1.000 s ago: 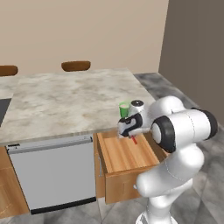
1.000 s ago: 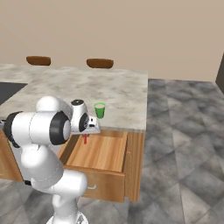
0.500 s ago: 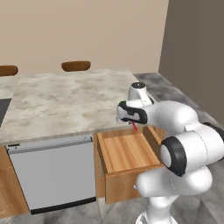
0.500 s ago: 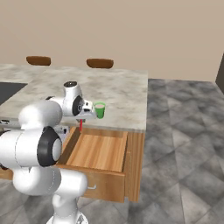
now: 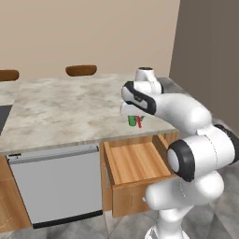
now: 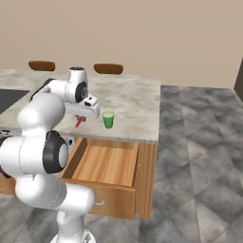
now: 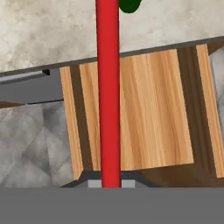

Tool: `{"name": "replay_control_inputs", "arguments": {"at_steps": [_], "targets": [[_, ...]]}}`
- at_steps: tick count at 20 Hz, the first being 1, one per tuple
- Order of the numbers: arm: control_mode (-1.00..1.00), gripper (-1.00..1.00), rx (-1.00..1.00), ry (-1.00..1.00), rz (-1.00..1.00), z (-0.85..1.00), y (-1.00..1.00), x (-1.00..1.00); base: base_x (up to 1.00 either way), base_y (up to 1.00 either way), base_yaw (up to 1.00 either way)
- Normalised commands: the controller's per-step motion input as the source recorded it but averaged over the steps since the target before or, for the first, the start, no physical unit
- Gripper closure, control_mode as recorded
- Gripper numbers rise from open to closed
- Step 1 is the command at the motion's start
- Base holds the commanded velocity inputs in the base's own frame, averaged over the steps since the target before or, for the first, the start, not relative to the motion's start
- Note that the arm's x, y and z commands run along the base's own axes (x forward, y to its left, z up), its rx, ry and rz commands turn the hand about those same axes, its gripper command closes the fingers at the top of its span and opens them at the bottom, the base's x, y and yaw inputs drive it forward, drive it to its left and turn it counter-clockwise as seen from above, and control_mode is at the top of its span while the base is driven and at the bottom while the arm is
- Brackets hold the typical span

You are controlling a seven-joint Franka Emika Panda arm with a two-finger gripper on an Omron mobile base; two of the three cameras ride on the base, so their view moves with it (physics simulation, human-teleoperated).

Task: Pick up the straw from the right drawer and put it inside the smoothie cup.

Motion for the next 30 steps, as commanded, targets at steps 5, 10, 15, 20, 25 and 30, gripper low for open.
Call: {"name": "replay_control_inputs", "arguments": {"at_steps": [5, 10, 15, 20, 25, 30], "targets": [[-1.0, 1.0, 0.37, 0.31, -0.49, 0.2, 0.0, 0.0, 0.0, 0.0, 0.0], [-1.0, 1.0, 0.45, 0.18, -0.56, 0.0, 0.01, 0.0, 0.0, 0.0, 0.0], [-1.0, 1.0, 0.45, 0.1, -0.58, 0.0, 0.1, 0.02, 0.0, 0.0, 0.0], [-1.0, 1.0, 0.42, 0.04, -0.46, 0.03, 0.14, 0.35, 0.0, 0.0, 0.0], [-1.0, 1.0, 0.34, 0.12, -0.39, 0.2, 0.04, 0.51, 0.0, 0.0, 0.0], [-1.0, 1.0, 0.3, 0.18, -0.37, 0.37, 0.0, 0.52, 0.0, 0.0, 0.0]]}}
